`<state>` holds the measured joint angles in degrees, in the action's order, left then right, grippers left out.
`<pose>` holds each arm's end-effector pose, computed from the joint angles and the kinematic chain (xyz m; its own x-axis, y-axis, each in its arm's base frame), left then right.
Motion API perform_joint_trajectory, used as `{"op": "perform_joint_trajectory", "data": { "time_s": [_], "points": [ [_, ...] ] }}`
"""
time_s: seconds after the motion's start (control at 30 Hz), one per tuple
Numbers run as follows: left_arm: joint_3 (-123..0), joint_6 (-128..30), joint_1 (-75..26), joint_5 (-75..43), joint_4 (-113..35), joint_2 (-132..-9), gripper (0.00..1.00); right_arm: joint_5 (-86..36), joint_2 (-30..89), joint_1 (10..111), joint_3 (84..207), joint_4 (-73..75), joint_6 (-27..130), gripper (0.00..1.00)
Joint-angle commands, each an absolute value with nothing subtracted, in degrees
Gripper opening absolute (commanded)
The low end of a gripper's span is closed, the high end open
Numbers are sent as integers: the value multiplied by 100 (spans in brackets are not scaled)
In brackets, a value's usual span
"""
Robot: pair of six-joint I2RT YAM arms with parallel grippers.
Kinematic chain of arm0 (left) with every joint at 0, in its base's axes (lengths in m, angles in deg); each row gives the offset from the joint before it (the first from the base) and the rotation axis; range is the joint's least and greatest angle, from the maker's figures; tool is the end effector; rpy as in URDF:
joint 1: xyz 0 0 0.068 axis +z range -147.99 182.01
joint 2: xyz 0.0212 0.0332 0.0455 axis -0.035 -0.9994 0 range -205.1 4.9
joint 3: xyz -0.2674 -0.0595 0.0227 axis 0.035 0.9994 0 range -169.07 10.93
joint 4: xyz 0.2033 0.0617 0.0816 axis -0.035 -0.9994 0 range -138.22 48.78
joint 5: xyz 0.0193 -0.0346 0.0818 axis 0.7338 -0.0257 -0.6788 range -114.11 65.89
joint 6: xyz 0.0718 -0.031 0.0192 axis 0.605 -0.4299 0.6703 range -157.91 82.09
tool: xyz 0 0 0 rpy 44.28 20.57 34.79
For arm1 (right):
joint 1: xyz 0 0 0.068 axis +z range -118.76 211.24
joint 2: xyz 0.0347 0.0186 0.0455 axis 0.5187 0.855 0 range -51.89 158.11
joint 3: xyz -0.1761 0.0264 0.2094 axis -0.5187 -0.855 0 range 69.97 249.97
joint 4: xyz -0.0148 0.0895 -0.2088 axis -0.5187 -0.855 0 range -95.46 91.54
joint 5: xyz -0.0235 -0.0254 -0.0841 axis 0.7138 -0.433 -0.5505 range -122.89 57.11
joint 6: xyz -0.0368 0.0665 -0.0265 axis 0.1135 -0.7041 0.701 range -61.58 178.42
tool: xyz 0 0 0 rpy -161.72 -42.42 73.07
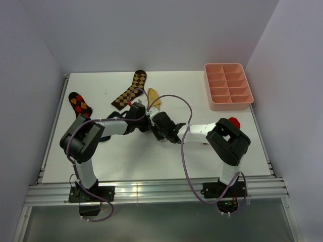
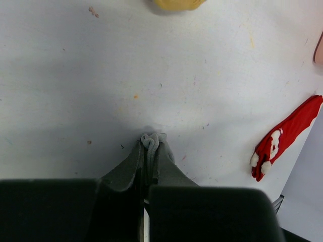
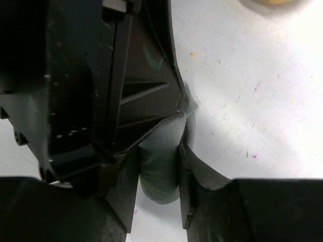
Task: Roll the socks
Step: Roll the sock at the center of the board, then pick up the sock at the center of the board.
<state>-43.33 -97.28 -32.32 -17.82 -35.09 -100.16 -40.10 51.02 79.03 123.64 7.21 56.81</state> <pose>0.3006 -0.2146 0.1462 -0.8334 -0.4666 -0.2960 -0.1814 0.7370 -0.6511 0.2515 0.2643 0.1556 -0.4818 -0.4897 -0.7267 -0.6604 0.7480 -0.0661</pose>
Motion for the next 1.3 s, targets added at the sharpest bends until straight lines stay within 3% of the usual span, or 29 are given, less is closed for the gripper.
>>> {"op": "perform_joint_trajectory", "data": {
  "time_s": [0.0, 0.1, 0.23, 0.3, 0.33, 0.47, 0.6, 0.67, 0.97, 1.1, 1.27],
  "points": [
    [-4409, -9495, -3368, -1541, -3744, -10110, 0, -4370, 5472, 7932, 12596, 374, 5675, 37],
    [-4383, -9547, -3359, -1374, -3665, -10101, 0, -4432, 5612, 7932, 12710, 199, 5614, 26],
    [-4322, -9600, -3350, -1303, -3577, -10093, 0, -4441, 5718, 7906, 12833, -109, 5500, 4],
    [-4216, -9653, -3306, -1364, -3551, -9979, 8, -4388, 5666, 7880, 12789, -180, 5403, 0],
    [-4173, -9679, -3271, -1400, -3542, -9865, 12, -4310, 5622, 7853, 12728, -197, 5368, 0],
    [-4041, -9680, -2973, -1732, -3752, -9399, 51, -4169, 5359, 7590, 12526, -338, 5148, 0],
    [-4067, -9557, -2744, -2067, -4060, -8872, 69, -3949, 4998, 7370, 12333, -408, 4919, 0],
    [-4093, -9530, -2613, -2173, -4278, -8643, 73, -3826, 4787, 7308, 12280, -470, 4832, 0],
    [-4066, -9285, -2146, -2384, -4727, -7527, 75, -3316, 3830, 6676, 12156, -654, 4393, 0],
    [-4374, -8819, -2050, -2858, -5334, -6894, 75, -3420, 3461, 6237, 12375, -961, 4120, 0],
    [-4629, -8221, -1768, -3726, -5967, -5972, 83, -3807, 3266, 5500, 12868, -1523, 3777, 0]
  ]
}}
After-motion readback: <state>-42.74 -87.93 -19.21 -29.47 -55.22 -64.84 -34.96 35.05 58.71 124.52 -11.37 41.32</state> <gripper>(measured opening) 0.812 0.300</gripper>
